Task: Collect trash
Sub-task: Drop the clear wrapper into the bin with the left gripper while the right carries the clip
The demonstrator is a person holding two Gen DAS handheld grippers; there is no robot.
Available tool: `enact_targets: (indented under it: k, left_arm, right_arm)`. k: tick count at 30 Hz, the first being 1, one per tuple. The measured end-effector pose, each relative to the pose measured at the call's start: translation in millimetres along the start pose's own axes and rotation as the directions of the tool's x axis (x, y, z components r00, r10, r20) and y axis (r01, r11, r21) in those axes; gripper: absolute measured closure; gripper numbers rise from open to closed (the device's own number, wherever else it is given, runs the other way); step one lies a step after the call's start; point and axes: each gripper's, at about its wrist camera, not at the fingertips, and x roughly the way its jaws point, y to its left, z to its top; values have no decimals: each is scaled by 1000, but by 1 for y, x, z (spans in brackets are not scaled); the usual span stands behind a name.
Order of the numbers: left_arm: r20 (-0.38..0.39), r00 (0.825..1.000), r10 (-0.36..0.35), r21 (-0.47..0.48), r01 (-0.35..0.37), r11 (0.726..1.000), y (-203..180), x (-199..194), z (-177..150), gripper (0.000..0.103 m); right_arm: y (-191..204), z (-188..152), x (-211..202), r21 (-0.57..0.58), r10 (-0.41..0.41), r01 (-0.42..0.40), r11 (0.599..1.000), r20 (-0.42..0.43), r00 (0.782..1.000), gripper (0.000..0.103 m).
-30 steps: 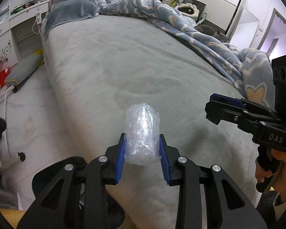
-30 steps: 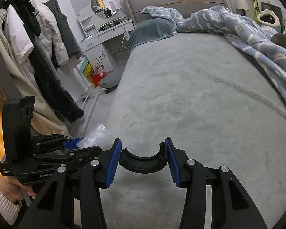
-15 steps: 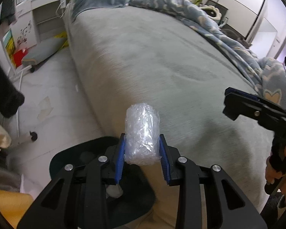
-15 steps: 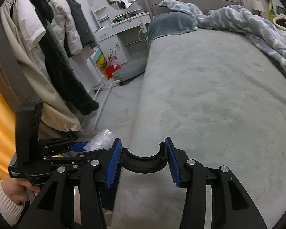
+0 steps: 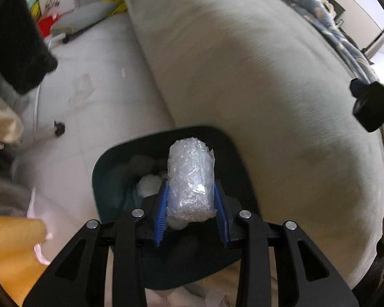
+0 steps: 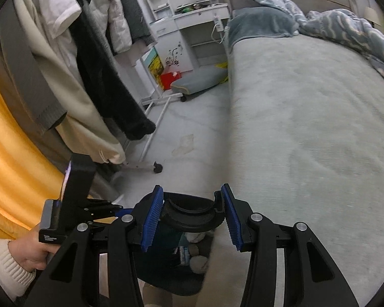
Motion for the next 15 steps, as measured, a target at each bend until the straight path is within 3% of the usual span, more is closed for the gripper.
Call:
enact_targets:
  k: [10,15]
  left_arm:
    - [-136,990,-28,-69,18,997,34,20,-23,65]
    - [-146,989,-17,-59,9,998,40,20,-30,48]
  right_arm:
    - [34,-1,37,-54,0,-4,999,-82,997,55]
    - [42,-1,51,-63,3,-10,998,-109,994,55]
